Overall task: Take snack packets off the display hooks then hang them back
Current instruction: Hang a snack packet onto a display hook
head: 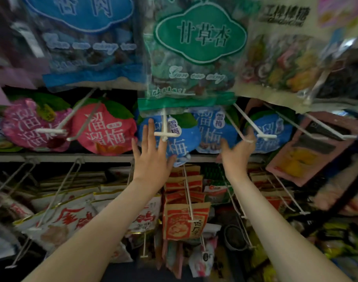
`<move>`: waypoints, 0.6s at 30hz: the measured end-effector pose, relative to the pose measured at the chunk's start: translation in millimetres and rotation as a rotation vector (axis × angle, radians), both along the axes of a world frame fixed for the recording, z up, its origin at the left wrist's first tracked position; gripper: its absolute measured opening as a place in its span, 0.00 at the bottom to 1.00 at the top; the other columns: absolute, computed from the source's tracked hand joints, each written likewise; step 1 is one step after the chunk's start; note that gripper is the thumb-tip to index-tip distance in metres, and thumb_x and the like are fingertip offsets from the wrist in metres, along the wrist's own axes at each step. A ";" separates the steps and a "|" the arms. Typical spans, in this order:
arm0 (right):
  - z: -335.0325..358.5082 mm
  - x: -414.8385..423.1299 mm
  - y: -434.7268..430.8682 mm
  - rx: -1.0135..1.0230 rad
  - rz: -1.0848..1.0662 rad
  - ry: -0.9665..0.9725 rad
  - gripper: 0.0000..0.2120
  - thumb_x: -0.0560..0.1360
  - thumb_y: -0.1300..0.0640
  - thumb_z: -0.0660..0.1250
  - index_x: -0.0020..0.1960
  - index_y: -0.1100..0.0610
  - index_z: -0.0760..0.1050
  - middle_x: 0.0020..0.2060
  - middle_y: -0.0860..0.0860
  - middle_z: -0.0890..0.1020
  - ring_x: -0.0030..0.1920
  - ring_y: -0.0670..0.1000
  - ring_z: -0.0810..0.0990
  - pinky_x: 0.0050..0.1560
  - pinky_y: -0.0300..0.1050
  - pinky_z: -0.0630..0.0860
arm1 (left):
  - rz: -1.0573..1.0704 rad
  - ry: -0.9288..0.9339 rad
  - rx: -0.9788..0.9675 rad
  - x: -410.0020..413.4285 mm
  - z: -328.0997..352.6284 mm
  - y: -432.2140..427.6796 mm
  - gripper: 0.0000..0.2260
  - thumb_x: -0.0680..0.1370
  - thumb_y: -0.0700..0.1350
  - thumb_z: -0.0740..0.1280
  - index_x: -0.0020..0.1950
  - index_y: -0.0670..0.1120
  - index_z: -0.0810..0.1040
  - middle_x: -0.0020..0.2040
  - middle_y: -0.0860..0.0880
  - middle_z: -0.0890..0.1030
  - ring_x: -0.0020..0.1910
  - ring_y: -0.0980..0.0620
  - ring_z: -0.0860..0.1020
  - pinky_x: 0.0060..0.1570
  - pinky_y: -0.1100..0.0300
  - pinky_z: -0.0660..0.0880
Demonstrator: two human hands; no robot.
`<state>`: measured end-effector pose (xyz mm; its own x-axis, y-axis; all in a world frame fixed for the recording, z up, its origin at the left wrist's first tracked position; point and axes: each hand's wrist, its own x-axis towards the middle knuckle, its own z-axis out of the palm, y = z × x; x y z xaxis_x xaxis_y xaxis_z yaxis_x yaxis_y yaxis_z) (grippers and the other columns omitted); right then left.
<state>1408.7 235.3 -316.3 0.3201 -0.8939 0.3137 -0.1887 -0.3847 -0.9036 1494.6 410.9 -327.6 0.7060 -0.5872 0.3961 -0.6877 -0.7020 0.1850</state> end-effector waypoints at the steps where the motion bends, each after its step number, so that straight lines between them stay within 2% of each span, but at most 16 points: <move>1: -0.3 1.5 -7.4 0.008 0.010 -0.018 0.39 0.74 0.57 0.69 0.76 0.52 0.49 0.73 0.51 0.54 0.73 0.55 0.57 0.68 0.57 0.66 | 0.007 0.004 -0.027 -2.4 -1.6 -6.0 0.36 0.78 0.63 0.54 0.77 0.49 0.41 0.77 0.39 0.48 0.75 0.38 0.51 0.71 0.37 0.50; 4: 5.4 7.7 -17.4 0.016 0.107 0.035 0.44 0.72 0.55 0.71 0.76 0.50 0.45 0.75 0.49 0.50 0.74 0.52 0.53 0.71 0.44 0.54 | 0.024 -0.047 -0.098 -6.8 -7.0 -22.8 0.41 0.75 0.67 0.55 0.74 0.53 0.30 0.77 0.40 0.41 0.75 0.36 0.49 0.68 0.33 0.52; 6: 10.6 11.8 -18.5 0.068 0.201 0.057 0.42 0.73 0.55 0.71 0.76 0.49 0.46 0.75 0.48 0.54 0.73 0.49 0.57 0.68 0.44 0.60 | 0.052 -0.055 -0.121 -4.3 -8.5 -30.8 0.42 0.75 0.66 0.57 0.74 0.54 0.29 0.77 0.37 0.45 0.75 0.35 0.49 0.66 0.30 0.55; 7: 11.8 13.1 -19.2 0.095 0.227 0.052 0.39 0.73 0.56 0.70 0.76 0.50 0.50 0.73 0.48 0.60 0.70 0.48 0.62 0.64 0.41 0.63 | 0.067 -0.057 -0.122 -2.5 -7.6 -33.2 0.43 0.75 0.65 0.58 0.74 0.53 0.30 0.76 0.36 0.47 0.75 0.35 0.49 0.65 0.30 0.57; 9: 14.9 12.5 -19.3 0.094 0.251 0.035 0.25 0.75 0.57 0.68 0.69 0.54 0.64 0.58 0.48 0.72 0.54 0.44 0.71 0.51 0.32 0.66 | 0.085 -0.045 -0.101 0.3 -5.7 -36.5 0.42 0.76 0.63 0.59 0.73 0.53 0.30 0.76 0.36 0.48 0.75 0.35 0.47 0.65 0.30 0.56; 10: 16.8 10.4 -18.4 0.066 0.258 0.029 0.17 0.75 0.58 0.67 0.63 0.57 0.69 0.48 0.47 0.73 0.45 0.43 0.72 0.44 0.31 0.67 | 0.087 -0.041 -0.093 0.7 -4.7 -37.3 0.41 0.77 0.62 0.60 0.73 0.54 0.31 0.76 0.36 0.48 0.75 0.35 0.48 0.65 0.30 0.56; 12: 17.0 5.2 -17.6 0.015 0.296 0.015 0.06 0.77 0.59 0.65 0.53 0.58 0.72 0.39 0.49 0.73 0.38 0.45 0.72 0.35 0.31 0.68 | 0.090 -0.036 -0.088 -0.7 -3.2 -37.6 0.40 0.77 0.61 0.60 0.74 0.54 0.33 0.76 0.37 0.48 0.74 0.33 0.53 0.65 0.29 0.56; 14: 18.1 -1.8 -18.6 0.070 0.324 -0.009 0.02 0.78 0.60 0.62 0.50 0.55 0.72 0.39 0.54 0.75 0.39 0.52 0.75 0.38 0.36 0.73 | 0.071 -0.027 -0.071 -5.3 -3.9 -36.9 0.40 0.76 0.61 0.60 0.75 0.55 0.33 0.76 0.41 0.40 0.73 0.32 0.54 0.65 0.30 0.54; 16: 20.7 -10.3 -22.1 0.128 0.320 -0.013 0.07 0.79 0.63 0.59 0.48 0.52 0.71 0.36 0.51 0.75 0.37 0.54 0.74 0.40 0.50 0.73 | 0.034 -0.011 -0.072 -11.8 -5.5 -36.3 0.39 0.76 0.62 0.59 0.74 0.56 0.33 0.74 0.43 0.34 0.75 0.35 0.48 0.66 0.30 0.53; 18: 24.9 -25.1 -25.5 0.084 0.313 0.034 0.07 0.79 0.64 0.58 0.48 0.53 0.70 0.34 0.47 0.72 0.34 0.49 0.71 0.37 0.50 0.68 | -0.018 0.037 -0.090 -22.7 -3.6 -36.2 0.38 0.76 0.65 0.56 0.74 0.57 0.33 0.74 0.45 0.32 0.74 0.41 0.37 0.67 0.31 0.49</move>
